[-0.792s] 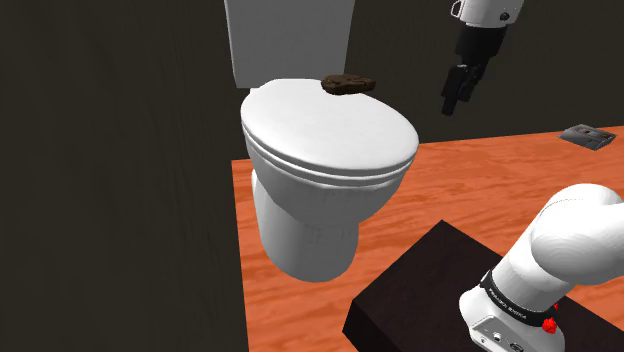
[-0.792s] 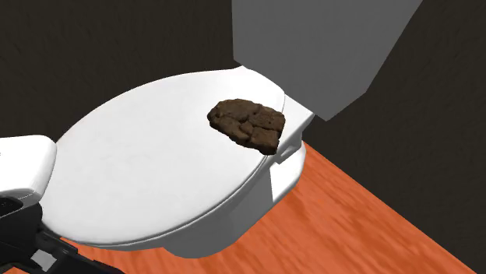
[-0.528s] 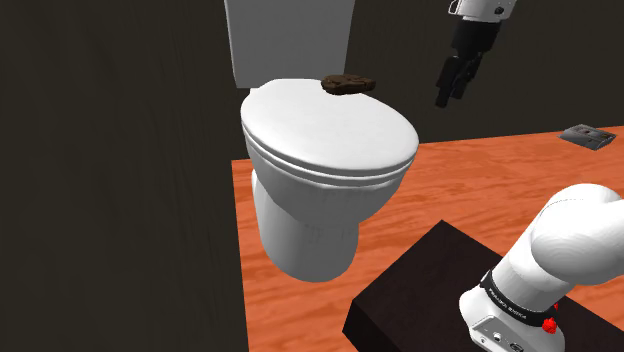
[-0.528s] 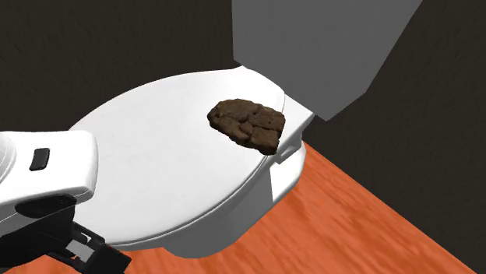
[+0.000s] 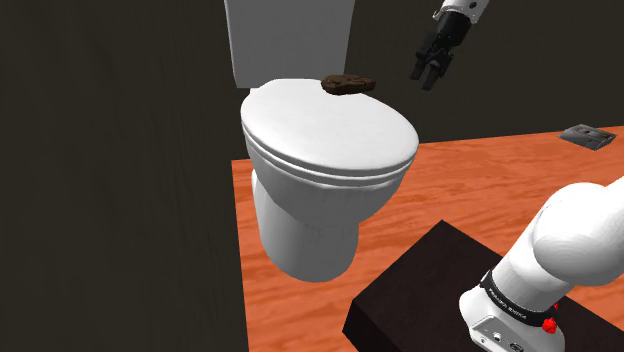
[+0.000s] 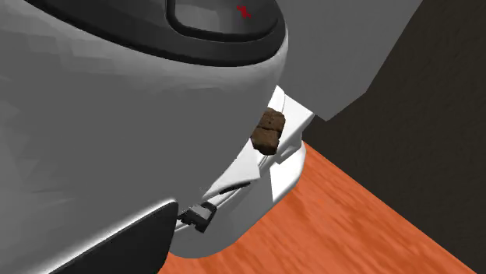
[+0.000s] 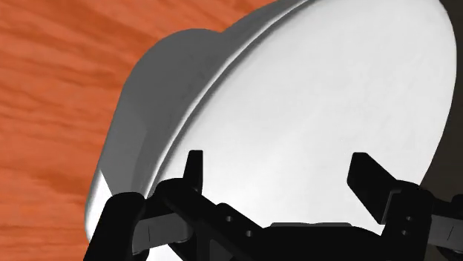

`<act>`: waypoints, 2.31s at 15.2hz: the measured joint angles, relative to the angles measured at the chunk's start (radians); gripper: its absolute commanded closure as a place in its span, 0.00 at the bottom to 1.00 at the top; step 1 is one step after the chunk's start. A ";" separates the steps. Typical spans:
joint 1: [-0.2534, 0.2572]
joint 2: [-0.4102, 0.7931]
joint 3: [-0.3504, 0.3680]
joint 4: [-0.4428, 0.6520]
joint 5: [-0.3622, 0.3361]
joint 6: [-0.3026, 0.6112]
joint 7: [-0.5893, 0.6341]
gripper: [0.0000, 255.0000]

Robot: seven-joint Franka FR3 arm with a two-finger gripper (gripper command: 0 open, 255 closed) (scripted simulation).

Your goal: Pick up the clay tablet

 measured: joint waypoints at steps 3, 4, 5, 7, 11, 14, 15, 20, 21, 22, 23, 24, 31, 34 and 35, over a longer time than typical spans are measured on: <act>0.013 0.148 -0.116 0.112 0.169 -0.046 -0.089 0.00; 0.015 0.209 -0.155 0.156 0.233 -0.068 -0.122 0.00; 0.012 0.260 -0.188 0.182 0.298 -0.090 -0.153 0.00; -0.007 0.385 -0.251 0.269 0.440 -0.163 -0.210 0.00; -0.111 0.649 -0.303 0.445 0.743 -0.338 -0.275 0.00; -0.224 0.831 -0.273 0.572 0.963 -0.451 -0.264 0.00; -0.257 0.884 -0.254 0.603 1.031 -0.473 -0.253 0.00; -0.378 1.072 -0.170 0.743 1.248 -0.537 -0.195 0.00; -0.381 1.081 -0.168 0.743 1.251 -0.538 -0.202 0.00; -0.382 1.087 -0.167 0.742 1.253 -0.537 -0.209 0.00; -0.380 1.091 -0.167 0.732 1.249 -0.536 -0.222 0.00; -0.379 1.096 -0.167 0.729 1.248 -0.533 -0.230 0.00; -0.377 1.108 -0.167 0.718 1.243 -0.529 -0.255 1.00; -0.378 1.108 -0.167 0.718 1.243 -0.529 -0.255 1.00; -0.378 1.108 -0.167 0.718 1.243 -0.529 -0.256 1.00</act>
